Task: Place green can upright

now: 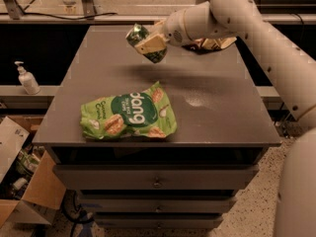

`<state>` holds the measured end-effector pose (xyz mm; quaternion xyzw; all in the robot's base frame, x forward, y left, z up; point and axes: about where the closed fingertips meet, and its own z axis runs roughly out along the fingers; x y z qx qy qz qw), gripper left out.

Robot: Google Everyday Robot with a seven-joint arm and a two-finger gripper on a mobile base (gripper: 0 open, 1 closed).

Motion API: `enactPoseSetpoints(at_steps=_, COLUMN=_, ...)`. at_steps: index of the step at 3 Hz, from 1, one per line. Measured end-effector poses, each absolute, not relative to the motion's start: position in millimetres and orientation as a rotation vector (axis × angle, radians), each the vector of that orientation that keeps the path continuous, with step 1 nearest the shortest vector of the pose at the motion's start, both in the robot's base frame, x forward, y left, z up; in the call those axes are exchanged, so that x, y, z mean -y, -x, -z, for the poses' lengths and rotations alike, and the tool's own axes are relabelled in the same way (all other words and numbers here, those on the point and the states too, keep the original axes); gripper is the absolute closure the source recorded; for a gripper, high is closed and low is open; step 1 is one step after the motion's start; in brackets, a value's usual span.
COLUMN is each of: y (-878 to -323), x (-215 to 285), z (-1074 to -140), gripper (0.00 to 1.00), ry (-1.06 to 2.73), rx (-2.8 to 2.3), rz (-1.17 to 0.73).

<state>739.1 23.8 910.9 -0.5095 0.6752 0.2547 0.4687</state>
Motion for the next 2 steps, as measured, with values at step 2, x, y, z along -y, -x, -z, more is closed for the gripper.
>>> enactPoseSetpoints(at_steps=2, y=-732.8, x=-2.5, z=-915.2, gripper=1.00, ry=1.080, rx=-1.574, rz=-0.687)
